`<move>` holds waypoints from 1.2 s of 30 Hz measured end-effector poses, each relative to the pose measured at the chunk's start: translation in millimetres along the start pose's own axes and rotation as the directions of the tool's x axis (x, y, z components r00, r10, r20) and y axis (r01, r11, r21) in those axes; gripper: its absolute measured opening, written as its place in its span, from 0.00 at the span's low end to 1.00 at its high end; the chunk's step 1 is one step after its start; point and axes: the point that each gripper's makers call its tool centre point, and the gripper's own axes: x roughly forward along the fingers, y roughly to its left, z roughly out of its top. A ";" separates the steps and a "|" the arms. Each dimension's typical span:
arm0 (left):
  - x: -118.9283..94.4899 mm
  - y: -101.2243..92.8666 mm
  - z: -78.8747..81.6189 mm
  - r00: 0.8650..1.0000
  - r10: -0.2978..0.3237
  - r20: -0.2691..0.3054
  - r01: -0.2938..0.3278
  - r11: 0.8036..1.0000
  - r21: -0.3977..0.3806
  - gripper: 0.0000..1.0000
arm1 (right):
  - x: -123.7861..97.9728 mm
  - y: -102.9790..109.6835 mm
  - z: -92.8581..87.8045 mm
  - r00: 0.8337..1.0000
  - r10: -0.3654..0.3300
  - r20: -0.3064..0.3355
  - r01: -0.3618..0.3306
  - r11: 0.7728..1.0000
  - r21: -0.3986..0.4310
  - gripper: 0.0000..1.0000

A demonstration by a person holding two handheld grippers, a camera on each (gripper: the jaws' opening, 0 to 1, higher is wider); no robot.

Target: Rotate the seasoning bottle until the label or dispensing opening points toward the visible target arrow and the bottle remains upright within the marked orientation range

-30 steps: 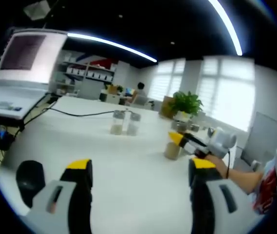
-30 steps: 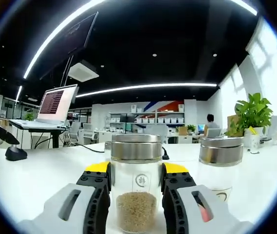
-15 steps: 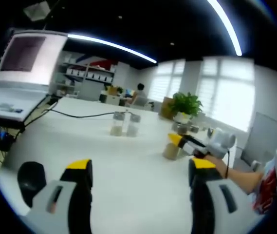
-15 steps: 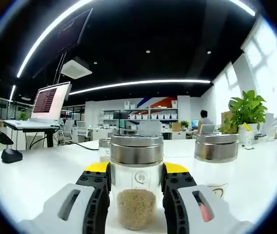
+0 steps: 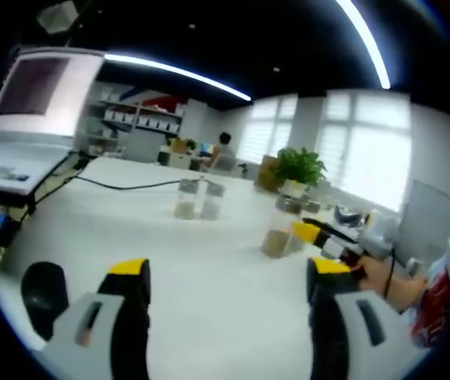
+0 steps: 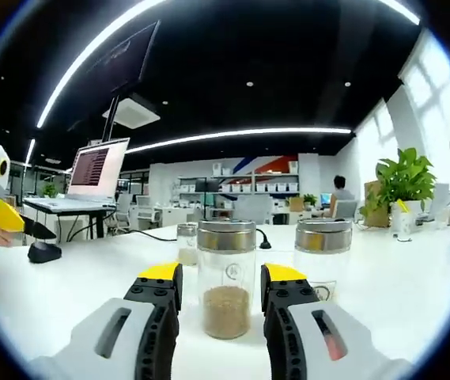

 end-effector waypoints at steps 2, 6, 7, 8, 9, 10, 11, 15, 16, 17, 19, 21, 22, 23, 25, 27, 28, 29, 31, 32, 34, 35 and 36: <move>1.4 -4.0 1.9 1.000 -0.010 0.011 0.010 1.000 0.002 0.86 | -4.0 -4.3 3.5 1.000 0.006 -0.004 -0.006 1.000 -0.007 0.40; 3.3 -16.2 16.4 0.995 -0.041 0.089 0.040 0.999 0.022 0.86 | -10.7 -12.0 13.8 1.000 0.028 -0.001 -0.028 0.999 -0.037 0.40; 2.7 -19.7 19.4 0.993 -0.053 0.103 0.051 0.998 0.021 0.86 | -14.1 -14.7 18.6 0.999 0.034 0.007 -0.034 0.998 -0.058 0.39; 2.3 -21.9 20.9 0.992 -0.061 0.109 0.059 0.998 0.020 0.86 | -17.2 -17.2 21.4 0.999 0.036 0.008 -0.036 0.997 -0.064 0.38; 1.9 -24.5 22.4 0.991 -0.070 0.116 0.068 0.997 0.019 0.86 | -20.0 -20.9 24.6 0.999 0.040 0.007 -0.039 0.997 -0.063 0.36; 1.8 -26.0 22.7 0.990 -0.074 0.117 0.072 0.997 0.020 0.86 | -22.8 -21.7 25.1 0.998 0.058 -0.005 -0.058 0.998 -0.032 0.34; 2.2 -27.5 22.9 0.990 -0.077 0.117 0.074 0.997 0.022 0.86 | -25.8 -25.7 25.5 0.998 0.057 -0.020 -0.057 0.998 -0.008 0.33; 5.7 -28.5 19.8 0.993 -0.055 0.103 0.049 0.997 0.061 0.88 | -36.4 -40.1 33.0 0.997 0.064 -0.035 -0.065 0.998 -0.027 0.36; 6.2 -29.2 19.2 0.994 -0.052 0.098 0.045 0.997 0.070 0.88 | -38.5 -42.3 34.6 0.997 0.067 -0.037 -0.068 0.997 -0.029 0.37; 6.6 -27.7 19.3 0.995 -0.034 0.099 0.026 0.996 0.087 0.88 | -42.0 -47.0 37.2 0.997 0.072 -0.041 -0.073 0.997 -0.032 0.37; 6.9 -24.0 19.4 0.996 0.005 0.092 -0.018 0.990 0.140 0.88 | -49.4 -58.3 41.9 0.998 0.055 -0.035 -0.056 0.998 -0.036 0.36; 7.8 -27.1 18.1 0.997 0.006 0.077 -0.018 0.986 0.164 0.87 | -56.7 -69.5 48.8 0.999 0.043 -0.017 -0.044 0.998 -0.052 0.35; 7.8 -28.8 18.4 0.997 0.001 0.078 -0.014 0.985 0.170 0.85 | -60.7 -76.0 50.8 0.999 0.038 -0.020 -0.039 0.998 -0.052 0.35; 7.3 -31.2 20.1 0.996 -0.007 0.085 -0.008 0.984 0.176 0.84 | -65.0 -83.0 52.7 0.999 0.034 -0.020 -0.035 0.998 -0.043 0.36; 6.4 -29.3 34.2 0.986 0.041 0.163 -0.064 0.989 0.135 0.92 | -73.7 -98.0 57.2 0.999 0.018 -0.032 -0.019 1.000 -0.016 0.40; 4.9 -33.7 43.0 0.977 0.038 0.210 -0.069 0.987 0.144 1.00 | -82.2 -118.7 64.2 0.999 -0.034 -0.028 0.033 0.999 -0.041 0.44; 4.1 -36.1 43.4 0.978 0.032 0.208 -0.064 0.987 0.150 0.97 | -86.0 -124.7 68.1 0.999 -0.042 -0.021 0.041 0.998 -0.044 0.45; 3.8 -37.9 43.7 0.979 0.024 0.205 -0.057 0.986 0.156 0.93 | -89.7 -130.3 71.6 0.999 -0.043 -0.015 0.042 0.998 -0.043 0.45; 4.4 -38.7 43.2 0.980 0.020 0.200 -0.052 0.986 0.161 0.94 | -96.0 -139.1 76.8 0.999 -0.045 -0.010 0.045 0.998 -0.050 0.45; 4.8 -38.4 42.4 0.980 0.022 0.196 -0.055 0.985 0.164 0.95 | -99.2 -142.2 78.7 0.999 -0.045 -0.009 0.044 0.997 -0.063 0.46; 6.6 -37.5 39.8 0.982 0.028 0.185 -0.060 0.984 0.169 0.95 | -102.9 -148.9 86.2 0.998 -0.058 0.022 0.060 0.990 -0.127 0.46; 8.2 -37.9 37.2 0.985 0.025 0.171 -0.054 0.985 0.167 0.95 | -104.3 -151.0 90.4 0.997 -0.064 0.046 0.070 0.986 -0.150 0.47; 10.0 -40.2 34.5 0.988 0.011 0.156 -0.037 0.985 0.168 0.95 | -105.6 -149.8 88.9 0.998 -0.061 0.034 0.065 0.988 -0.142 0.49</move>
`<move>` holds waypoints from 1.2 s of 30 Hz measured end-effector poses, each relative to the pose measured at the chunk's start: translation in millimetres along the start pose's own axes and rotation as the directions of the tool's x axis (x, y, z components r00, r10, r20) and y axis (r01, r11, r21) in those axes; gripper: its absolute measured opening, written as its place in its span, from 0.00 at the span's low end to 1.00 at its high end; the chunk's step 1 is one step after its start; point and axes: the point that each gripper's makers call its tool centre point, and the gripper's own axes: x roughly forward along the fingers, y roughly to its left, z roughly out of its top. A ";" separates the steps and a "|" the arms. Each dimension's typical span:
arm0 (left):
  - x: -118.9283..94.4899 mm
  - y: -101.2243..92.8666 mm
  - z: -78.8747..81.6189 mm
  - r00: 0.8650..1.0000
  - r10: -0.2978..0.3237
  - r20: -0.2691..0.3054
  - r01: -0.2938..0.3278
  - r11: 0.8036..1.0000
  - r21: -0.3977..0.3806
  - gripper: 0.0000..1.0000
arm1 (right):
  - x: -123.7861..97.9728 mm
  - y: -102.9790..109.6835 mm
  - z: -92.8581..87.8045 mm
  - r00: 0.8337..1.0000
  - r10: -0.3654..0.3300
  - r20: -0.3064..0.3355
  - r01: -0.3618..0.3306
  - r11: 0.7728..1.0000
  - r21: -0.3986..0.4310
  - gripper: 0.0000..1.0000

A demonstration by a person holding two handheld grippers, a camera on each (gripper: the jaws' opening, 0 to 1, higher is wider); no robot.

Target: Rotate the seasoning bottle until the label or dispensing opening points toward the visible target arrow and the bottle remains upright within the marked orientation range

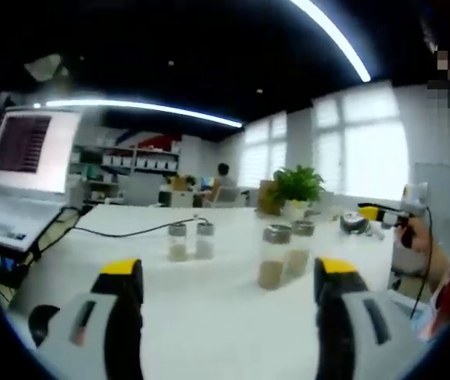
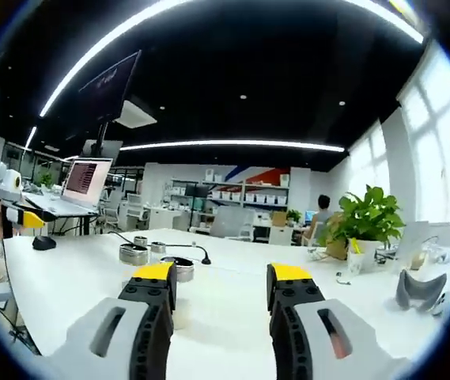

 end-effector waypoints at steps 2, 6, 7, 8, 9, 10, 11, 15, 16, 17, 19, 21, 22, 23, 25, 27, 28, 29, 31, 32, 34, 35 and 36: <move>3.0 -7.2 -1.6 0.999 -0.032 -0.005 0.032 1.000 0.000 0.95 | -0.6 0.1 1.0 1.000 0.019 -0.009 -0.019 1.000 -0.003 0.56; 6.5 -20.7 2.0 0.998 -0.069 0.007 0.069 0.997 0.016 0.95 | -5.1 3.7 4.8 0.999 0.052 -0.002 -0.052 0.998 -0.038 0.65; 7.1 -22.9 3.4 0.997 -0.075 0.015 0.075 0.997 0.016 0.94 | -5.3 6.0 7.2 0.998 0.062 0.004 -0.062 0.997 -0.052 0.69; 7.8 -24.8 4.1 0.996 -0.081 0.020 0.081 0.997 0.016 0.94 | -5.3 6.4 8.0 0.998 0.062 0.000 -0.062 0.996 -0.056 0.77; 8.8 -26.5 4.2 0.996 -0.089 0.020 0.089 0.996 0.015 0.94 | -5.2 6.5 8.2 0.998 0.062 -0.010 -0.063 0.996 -0.066 0.82; 9.9 -27.8 3.7 0.995 -0.094 0.017 0.094 0.996 0.011 0.93 | -5.4 6.2 8.1 0.998 0.061 -0.018 -0.063 0.995 -0.073 0.84; 11.3 -29.5 3.4 0.995 -0.096 0.015 0.096 0.995 0.008 0.93 | -6.5 5.2 8.7 0.998 0.062 -0.016 -0.063 0.995 -0.074 0.85; 15.6 -40.5 5.7 0.991 -0.128 0.023 0.128 0.992 0.015 0.87 | -7.6 4.2 9.8 0.996 0.085 -0.004 -0.085 0.996 -0.028 0.92; 17.0 -44.4 6.2 0.989 -0.145 0.026 0.144 0.989 0.020 0.84 | -7.8 4.2 8.8 0.996 0.087 -0.010 -0.087 0.996 -0.028 0.95; 18.9 -47.6 5.7 0.988 -0.155 0.024 0.154 0.988 0.026 0.84 | -8.6 2.8 7.0 0.996 0.084 -0.018 -0.085 0.996 -0.038 1.00; 24.3 -52.5 2.6 0.986 -0.167 0.005 0.167 0.985 0.048 0.82 | -11.3 -2.2 10.0 0.997 0.071 0.012 -0.070 0.997 -0.036 1.00; 31.4 -56.2 2.8 0.987 -0.163 0.006 0.162 0.985 0.056 0.83 | -12.6 -1.4 9.6 0.996 0.090 0.017 -0.089 0.996 -0.018 1.00; 36.9 -58.3 3.4 0.986 -0.166 0.009 0.165 0.984 0.064 0.84 | -12.9 -1.8 8.8 0.996 0.091 0.017 -0.091 0.996 -0.006 1.00; 41.1 -59.6 1.7 0.985 -0.171 -0.003 0.171 0.983 0.060 0.86 | -13.0 -2.9 7.4 0.996 0.093 0.016 -0.093 0.996 0.005 1.00; 47.2 -62.9 -3.2 0.981 -0.189 -0.032 0.190 0.980 0.055 0.88 | -13.2 -6.4 4.0 0.996 0.091 0.012 -0.091 0.996 0.017 1.00; 52.7 -71.8 -6.9 0.969 -0.242 -0.053 0.246 0.965 0.090 0.83 | -13.9 -10.5 1.1 0.996 0.085 0.011 -0.086 0.996 0.023 0.99; 55.5 -74.4 -6.8 0.966 -0.255 -0.046 0.258 0.962 0.089 0.79 | -14.6 -11.6 0.2 0.996 0.085 0.013 -0.085 0.996 0.017 0.99; 58.7 -76.4 -7.7 0.962 -0.268 -0.047 0.271 0.960 0.074 0.78 | -14.9 -13.1 -0.4 0.996 0.084 0.014 -0.084 0.996 0.015 0.99; 64.9 -85.0 -9.3 0.945 -0.325 -0.047 0.326 0.945 0.031 0.81 | -16.3 -16.1 -2.3 0.997 0.081 0.016 -0.081 0.996 0.022 0.99; 69.3 -88.8 -9.9 0.935 -0.352 -0.046 0.353 0.936 0.011 0.82 | -17.0 -16.7 -2.7 0.996 0.083 0.022 -0.084 0.996 0.033 0.99; 79.1 -88.3 -8.8 0.934 -0.356 -0.039 0.357 0.934 0.020 0.81 | -18.9 -18.5 -3.6 0.995 0.090 0.032 -0.092 0.995 0.046 0.97; 84.6 -88.6 -8.5 0.933 -0.359 -0.041 0.360 0.932 0.035 0.79 | -19.5 -19.6 -4.3 0.995 0.091 0.032 -0.092 0.994 0.050 0.96; 90.3 -89.6 -9.1 0.929 -0.366 -0.048 0.369 0.928 0.051 0.79 | -21.0 -21.0 -5.4 0.995 0.090 0.033 -0.092 0.994 0.056 0.96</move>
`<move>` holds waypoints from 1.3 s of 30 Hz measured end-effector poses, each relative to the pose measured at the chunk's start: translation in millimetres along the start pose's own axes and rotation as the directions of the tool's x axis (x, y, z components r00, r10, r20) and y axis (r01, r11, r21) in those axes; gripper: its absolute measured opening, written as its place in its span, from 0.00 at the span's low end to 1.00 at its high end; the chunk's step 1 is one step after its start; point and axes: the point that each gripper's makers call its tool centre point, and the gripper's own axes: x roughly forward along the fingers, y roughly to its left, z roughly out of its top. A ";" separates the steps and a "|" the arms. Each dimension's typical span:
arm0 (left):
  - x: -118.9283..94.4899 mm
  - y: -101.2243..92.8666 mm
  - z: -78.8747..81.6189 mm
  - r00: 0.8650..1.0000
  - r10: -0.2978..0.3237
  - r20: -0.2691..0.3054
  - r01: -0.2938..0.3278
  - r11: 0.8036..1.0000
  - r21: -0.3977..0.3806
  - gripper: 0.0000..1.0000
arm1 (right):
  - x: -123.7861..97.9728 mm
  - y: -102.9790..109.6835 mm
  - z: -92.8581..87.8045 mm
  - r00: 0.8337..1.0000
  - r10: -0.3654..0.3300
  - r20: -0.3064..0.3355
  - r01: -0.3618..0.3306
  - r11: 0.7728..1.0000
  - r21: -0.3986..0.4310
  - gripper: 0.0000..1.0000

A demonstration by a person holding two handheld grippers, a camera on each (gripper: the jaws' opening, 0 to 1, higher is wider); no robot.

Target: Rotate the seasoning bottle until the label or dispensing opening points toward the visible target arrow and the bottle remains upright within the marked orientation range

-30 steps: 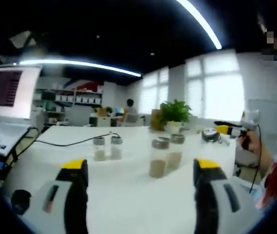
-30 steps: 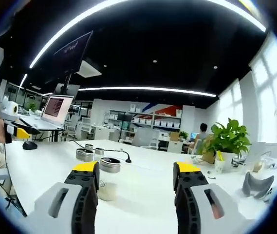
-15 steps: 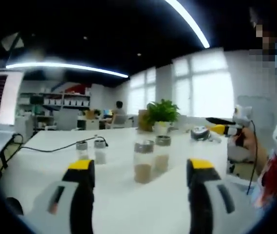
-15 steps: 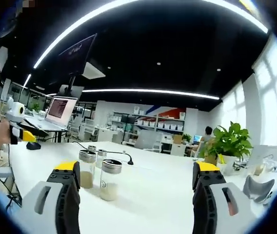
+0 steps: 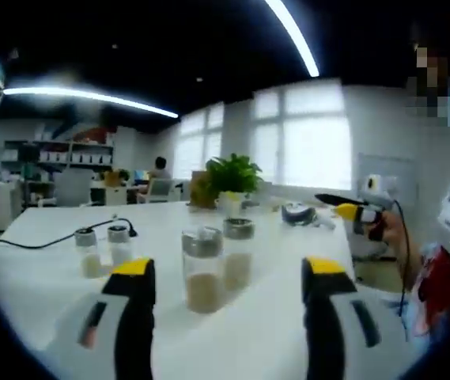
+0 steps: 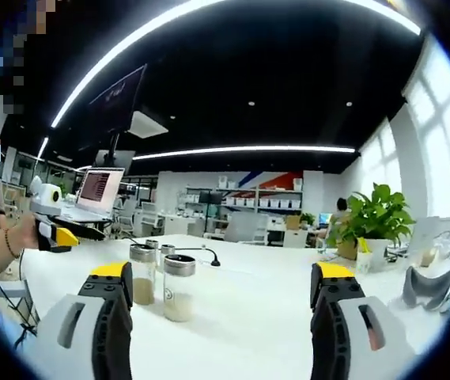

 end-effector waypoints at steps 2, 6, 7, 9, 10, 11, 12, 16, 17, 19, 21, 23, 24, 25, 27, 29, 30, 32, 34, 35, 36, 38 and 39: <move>9.6 3.9 -3.3 1.000 -0.006 -0.025 0.006 1.000 0.007 0.80 | -3.6 -2.3 -1.6 1.000 -0.001 0.004 0.001 1.000 0.001 0.95; 33.4 10.7 -11.3 0.996 -0.055 -0.071 0.056 0.998 0.019 0.80 | -9.8 -4.8 -4.3 1.000 0.003 0.017 -0.004 1.000 0.016 0.92; 38.5 12.6 -13.3 0.995 -0.063 -0.077 0.064 0.998 0.012 0.80 | -10.1 -3.7 -5.8 1.000 0.015 0.007 -0.015 1.000 0.017 0.92; 48.0 16.1 -18.0 0.993 -0.063 -0.096 0.064 0.998 -0.001 0.80 | -11.9 -4.6 -4.6 1.000 0.020 0.010 -0.020 1.000 0.018 0.91; 51.0 16.7 -20.0 0.992 -0.066 -0.104 0.066 0.998 0.002 0.80 | -12.9 -6.6 -2.5 1.000 0.010 0.020 -0.011 1.000 0.025 0.91; 55.4 17.1 -23.7 0.990 -0.072 -0.121 0.074 0.997 0.015 0.80 | -13.7 -7.3 -0.9 1.000 0.009 0.026 -0.009 1.000 0.027 0.90; 59.5 17.6 -27.8 0.986 -0.087 -0.140 0.093 0.995 0.033 0.80 | -14.2 -7.4 0.4 1.000 0.009 0.029 -0.010 1.000 0.028 0.90; 72.7 7.0 -41.6 0.951 -0.237 -0.197 0.251 0.967 0.049 0.81 | -15.5 -5.2 3.4 0.999 0.017 0.045 -0.018 0.999 0.033 0.89; 75.6 6.8 -44.0 0.944 -0.259 -0.203 0.269 0.963 0.019 0.82 | -15.5 -4.7 3.6 0.999 0.019 0.046 -0.020 0.999 0.035 0.89; 81.8 12.0 -46.4 0.941 -0.270 -0.203 0.275 0.961 -0.006 0.82 | -15.5 -4.4 3.0 0.999 0.020 0.046 -0.022 0.999 0.040 0.88; 87.5 18.4 -49.0 0.947 -0.249 -0.205 0.250 0.968 -0.020 0.82 | -15.5 -5.4 2.7 0.999 0.018 0.046 -0.020 0.999 0.046 0.88; 91.7 20.3 -51.4 0.946 -0.247 -0.208 0.250 0.968 -0.010 0.81 | -16.1 -7.1 3.2 0.999 0.015 0.050 -0.017 0.999 0.049 0.88; 93.5 19.0 -53.9 0.939 -0.266 -0.219 0.273 0.962 0.001 0.81 | -16.5 -8.2 3.4 0.999 0.013 0.051 -0.015 0.999 0.051 0.87; 94.2 16.8 -57.4 0.926 -0.296 -0.236 0.307 0.951 0.012 0.81 | -16.7 -9.5 3.3 0.999 0.010 0.053 -0.012 0.998 0.054 0.87; 97.3 18.2 -58.1 0.919 -0.320 -0.229 0.330 0.944 0.005 0.80 | -17.0 -11.8 2.2 0.999 0.003 0.051 -0.006 0.998 0.063 0.87; 100.5 13.1 -52.0 0.905 -0.383 -0.183 0.382 0.923 -0.043 0.79 | -17.4 -12.9 1.3 0.999 0.001 0.050 -0.004 0.998 0.066 0.86; 102.1 14.2 -51.0 0.904 -0.391 -0.174 0.388 0.920 -0.052 0.79 | -17.5 -13.2 0.9 0.999 0.001 0.049 -0.004 0.998 0.068 0.86; 105.5 19.0 -54.1 0.904 -0.388 -0.179 0.387 0.921 -0.044 0.76 | -17.3 -13.3 0.6 0.999 0.002 0.049 -0.006 0.997 0.071 0.86; 106.8 20.9 -57.7 0.899 -0.398 -0.185 0.399 0.916 -0.033 0.71 | -17.3 -12.9 0.5 0.999 0.005 0.048 -0.009 0.997 0.071 0.85; 106.1 15.3 -54.5 0.888 -0.433 -0.156 0.429 0.901 -0.061 0.68 | -17.4 -12.9 0.6 0.999 0.006 0.049 -0.010 0.997 0.072 0.85; 106.1 15.2 -53.0 0.886 -0.442 -0.139 0.433 0.897 -0.092 0.64 | -17.6 -13.2 1.1 0.999 0.006 0.051 -0.009 0.997 0.073 0.85; 107.5 18.9 -53.9 0.893 -0.427 -0.142 0.422 0.904 -0.063 0.53 | -18.2 -13.9 1.9 0.999 0.004 0.053 -0.008 0.997 0.073 0.84; 107.6 18.8 -54.5 0.893 -0.427 -0.145 0.423 0.904 -0.057 0.48 | -18.4 -14.4 2.1 0.999 0.002 0.054 -0.006 0.997 0.074 0.84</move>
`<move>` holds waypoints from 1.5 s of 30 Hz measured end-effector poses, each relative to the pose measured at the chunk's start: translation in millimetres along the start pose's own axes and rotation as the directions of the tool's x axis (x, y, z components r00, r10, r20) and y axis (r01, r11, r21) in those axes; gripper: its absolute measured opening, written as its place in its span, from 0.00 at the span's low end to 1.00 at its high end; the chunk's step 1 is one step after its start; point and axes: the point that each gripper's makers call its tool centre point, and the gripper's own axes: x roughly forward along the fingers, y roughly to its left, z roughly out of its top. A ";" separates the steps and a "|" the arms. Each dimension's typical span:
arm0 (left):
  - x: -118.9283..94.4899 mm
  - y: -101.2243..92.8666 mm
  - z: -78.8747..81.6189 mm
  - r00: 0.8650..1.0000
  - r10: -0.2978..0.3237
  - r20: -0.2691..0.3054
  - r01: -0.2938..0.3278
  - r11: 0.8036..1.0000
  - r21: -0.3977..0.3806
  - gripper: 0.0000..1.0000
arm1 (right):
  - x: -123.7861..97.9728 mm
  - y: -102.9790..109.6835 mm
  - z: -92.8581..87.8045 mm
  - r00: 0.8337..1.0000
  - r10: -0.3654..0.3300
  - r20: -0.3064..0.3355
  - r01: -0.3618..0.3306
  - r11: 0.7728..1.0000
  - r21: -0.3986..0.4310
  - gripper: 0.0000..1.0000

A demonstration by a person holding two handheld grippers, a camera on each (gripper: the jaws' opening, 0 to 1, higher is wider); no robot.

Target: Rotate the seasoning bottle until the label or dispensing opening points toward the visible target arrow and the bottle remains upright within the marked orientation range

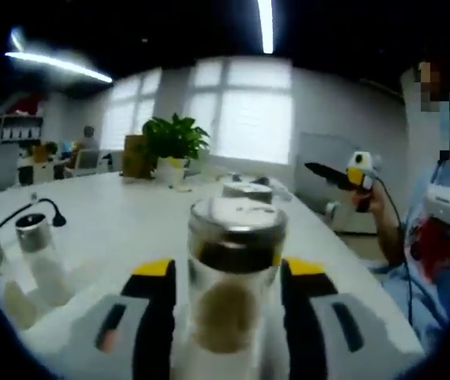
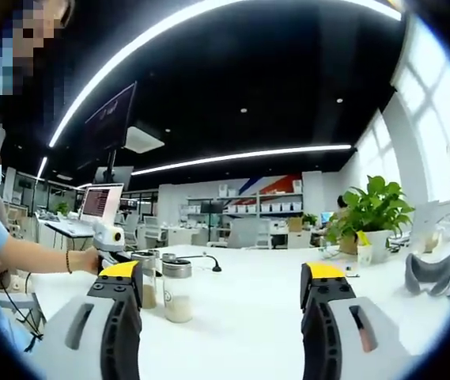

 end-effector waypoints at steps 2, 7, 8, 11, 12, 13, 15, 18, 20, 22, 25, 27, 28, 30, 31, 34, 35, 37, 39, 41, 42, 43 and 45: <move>0.2 -3.1 0.5 1.000 -0.013 0.006 0.013 1.000 -0.010 0.45 | -0.1 -0.7 0.0 1.000 -0.004 0.001 0.004 1.000 0.006 0.82; -0.8 -3.3 1.1 1.000 -0.009 -0.001 0.009 1.000 0.014 0.44 | 0.6 1.4 -3.2 1.000 0.004 -0.006 -0.004 1.000 0.028 0.81; -1.0 -3.0 1.0 1.000 -0.006 -0.003 0.006 1.000 0.020 0.44 | 0.7 1.5 -3.7 1.000 0.005 -0.007 -0.005 1.000 0.027 0.80; -0.7 -2.9 0.3 1.000 0.007 -0.009 -0.007 0.999 0.034 0.43 | 0.6 1.2 -4.7 1.000 0.002 -0.008 -0.002 0.999 0.033 0.80; -0.6 -2.2 0.3 1.000 0.013 -0.008 -0.013 0.999 0.029 0.43 | 0.5 1.1 -4.9 1.000 0.002 -0.009 -0.002 0.999 0.034 0.80; -0.2 -2.1 0.3 1.000 0.017 -0.007 -0.017 1.000 0.024 0.44 | 0.3 1.0 -5.1 1.000 0.002 -0.010 -0.001 0.999 0.035 0.79; 0.3 -2.7 0.6 0.999 0.032 -0.010 -0.032 0.999 0.023 0.43 | -0.1 0.9 -6.4 1.000 0.001 -0.015 0.000 0.999 0.038 0.78; 0.5 0.7 -1.0 0.992 0.116 -0.041 -0.114 0.993 0.039 0.43 | -0.2 0.0 -7.8 1.000 -0.003 -0.021 0.003 0.999 0.037 0.78; -0.4 2.4 -3.2 0.985 0.157 -0.068 -0.151 0.985 0.079 0.43 | -0.4 -2.6 -9.3 1.000 -0.012 -0.027 0.013 0.999 0.036 0.76; -0.1 0.7 -3.2 0.982 0.175 -0.065 -0.171 0.983 0.060 0.43 | -0.5 -6.8 -12.7 0.999 -0.028 -0.038 0.030 0.999 0.035 0.76; -1.6 6.4 -3.8 0.963 0.260 -0.074 -0.258 0.965 0.036 0.43 | -0.9 -11.8 -18.3 0.997 -0.044 -0.057 0.047 0.998 0.038 0.76; -2.9 8.6 -4.0 0.942 0.326 -0.079 -0.326 0.945 0.017 0.43 | -1.8 -13.4 -18.9 0.997 -0.052 -0.060 0.055 0.998 0.042 0.76; -3.4 9.0 -4.3 0.933 0.351 -0.084 -0.351 0.936 0.006 0.43 | -2.2 -14.7 -18.6 0.997 -0.058 -0.059 0.061 0.997 0.040 0.76; -4.0 7.9 -4.5 0.920 0.380 -0.090 -0.380 0.925 0.022 0.43 | -3.5 -18.8 -18.9 0.994 -0.083 -0.064 0.086 0.995 0.043 0.77; -3.9 7.3 -4.7 0.917 0.390 -0.088 -0.390 0.921 0.016 0.43 | -4.4 -22.5 -19.4 0.992 -0.105 -0.065 0.109 0.993 0.053 0.80; -5.9 9.8 -5.0 0.887 0.454 -0.088 -0.457 0.890 -0.008 0.42 | -6.8 -29.5 -21.5 0.989 -0.130 -0.072 0.135 0.989 0.057 0.80; -6.4 9.8 -4.9 0.877 0.472 -0.090 -0.474 0.880 -0.008 0.42 | -7.8 -31.5 -22.1 0.988 -0.138 -0.074 0.143 0.988 0.057 0.80; -8.0 10.9 -5.6 0.855 0.510 -0.095 -0.514 0.857 -0.022 0.42 | -9.6 -35.2 -21.7 0.985 -0.154 -0.074 0.158 0.986 0.060 0.80; -9.0 11.8 -5.4 0.839 0.536 -0.095 -0.540 0.841 -0.034 0.42 | -10.4 -37.4 -20.9 0.984 -0.165 -0.072 0.169 0.984 0.059 0.79; -10.4 13.1 -5.7 0.813 0.574 -0.096 -0.579 0.815 -0.038 0.42 | -10.7 -38.0 -20.5 0.983 -0.170 -0.073 0.174 0.984 0.051 0.79; -11.1 14.0 -5.4 0.802 0.591 -0.091 -0.596 0.802 -0.045 0.42 | -10.7 -37.9 -20.5 0.982 -0.171 -0.075 0.175 0.983 0.049 0.79; -12.0 14.0 -5.3 0.789 0.609 -0.084 -0.613 0.788 -0.049 0.42 | -10.7 -37.7 -20.5 0.982 -0.171 -0.075 0.175 0.984 0.048 0.78; -12.8 13.0 -5.5 0.770 0.633 -0.081 -0.638 0.768 -0.057 0.42 | -10.4 -36.6 -20.5 0.983 -0.168 -0.076 0.172 0.984 0.048 0.78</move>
